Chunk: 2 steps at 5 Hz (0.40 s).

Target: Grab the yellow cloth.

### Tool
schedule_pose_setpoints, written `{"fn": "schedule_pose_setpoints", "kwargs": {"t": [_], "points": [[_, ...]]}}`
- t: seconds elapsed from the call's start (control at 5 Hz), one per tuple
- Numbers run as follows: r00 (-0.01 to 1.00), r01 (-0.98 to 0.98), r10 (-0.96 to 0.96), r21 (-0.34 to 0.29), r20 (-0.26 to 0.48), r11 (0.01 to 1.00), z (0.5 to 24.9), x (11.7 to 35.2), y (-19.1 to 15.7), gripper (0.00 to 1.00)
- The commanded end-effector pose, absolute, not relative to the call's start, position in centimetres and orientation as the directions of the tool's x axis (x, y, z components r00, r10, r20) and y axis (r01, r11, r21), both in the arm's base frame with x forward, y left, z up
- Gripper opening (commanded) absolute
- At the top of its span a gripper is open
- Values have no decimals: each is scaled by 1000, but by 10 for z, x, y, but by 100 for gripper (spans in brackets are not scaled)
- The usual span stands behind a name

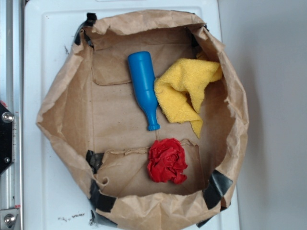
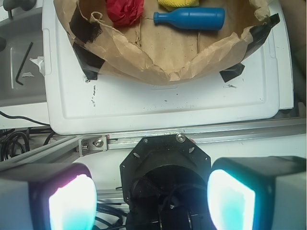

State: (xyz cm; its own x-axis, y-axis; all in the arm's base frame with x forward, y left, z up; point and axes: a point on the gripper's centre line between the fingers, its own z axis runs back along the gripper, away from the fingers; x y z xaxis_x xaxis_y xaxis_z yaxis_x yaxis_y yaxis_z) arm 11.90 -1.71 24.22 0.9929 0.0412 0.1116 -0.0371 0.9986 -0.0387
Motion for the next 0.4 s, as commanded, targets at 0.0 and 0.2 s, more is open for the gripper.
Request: {"fn": "schedule_pose_setpoints", "kwargs": {"t": [0.0, 0.2], "points": [[993, -37, 41, -39, 112, 999, 242, 119, -17, 100], [987, -8, 6, 10, 160, 1000, 228, 166, -18, 100]]}}
